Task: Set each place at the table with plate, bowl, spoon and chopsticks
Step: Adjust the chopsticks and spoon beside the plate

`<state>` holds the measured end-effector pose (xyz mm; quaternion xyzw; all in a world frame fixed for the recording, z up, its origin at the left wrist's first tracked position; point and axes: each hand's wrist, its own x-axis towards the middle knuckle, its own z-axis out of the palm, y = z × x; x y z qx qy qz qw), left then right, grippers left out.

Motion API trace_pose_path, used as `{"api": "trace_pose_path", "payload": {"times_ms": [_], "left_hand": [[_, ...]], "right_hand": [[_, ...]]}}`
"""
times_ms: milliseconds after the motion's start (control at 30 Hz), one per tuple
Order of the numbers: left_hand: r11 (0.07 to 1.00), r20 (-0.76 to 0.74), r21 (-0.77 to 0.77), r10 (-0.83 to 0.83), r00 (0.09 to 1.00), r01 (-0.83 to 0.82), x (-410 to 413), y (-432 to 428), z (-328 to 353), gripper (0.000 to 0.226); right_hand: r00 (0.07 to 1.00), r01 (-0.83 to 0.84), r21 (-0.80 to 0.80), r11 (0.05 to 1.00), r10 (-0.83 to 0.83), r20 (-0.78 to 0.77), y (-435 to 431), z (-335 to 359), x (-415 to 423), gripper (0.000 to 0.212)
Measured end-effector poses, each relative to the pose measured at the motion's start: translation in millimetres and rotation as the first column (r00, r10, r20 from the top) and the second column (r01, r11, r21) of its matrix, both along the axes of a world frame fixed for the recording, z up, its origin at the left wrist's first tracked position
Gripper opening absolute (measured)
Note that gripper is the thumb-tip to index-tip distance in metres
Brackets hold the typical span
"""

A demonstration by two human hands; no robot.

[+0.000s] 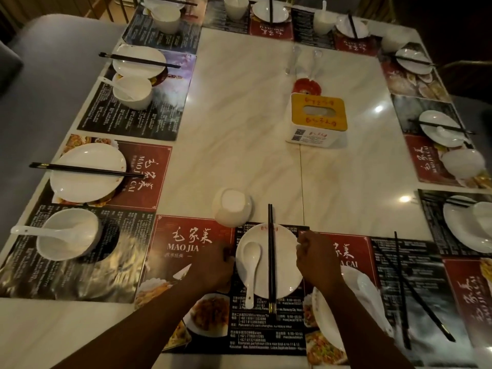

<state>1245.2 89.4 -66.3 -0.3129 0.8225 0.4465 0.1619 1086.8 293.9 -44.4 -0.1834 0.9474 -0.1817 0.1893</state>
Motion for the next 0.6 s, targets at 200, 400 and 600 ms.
{"api": "trace_pose_path", "payload": {"times_ms": [200, 400, 600], "left_hand": [[0.988, 0.009, 0.014, 0.150, 0.989, -0.151, -1.8, 5.9, -1.5, 0.014], [0.984, 0.075, 0.041, 0.167, 0.983, -0.171, -0.7, 28.5, -5.9, 0.069], [0.963, 0.100, 0.114, 0.234, 0.967, -0.245, 13.2, 50.9, -12.7, 0.091]], "right_hand": [[0.979, 0.029, -0.065, 0.997, -0.015, 0.203, -10.1, 1.2, 33.7, 0.012], [0.985, 0.037, -0.023, 0.999, -0.033, 0.171, -20.1, -9.6, 54.4, 0.017], [0.992, -0.050, -0.049, 0.998, 0.056, 0.116, -26.9, -9.0, 66.3, 0.008]]}}
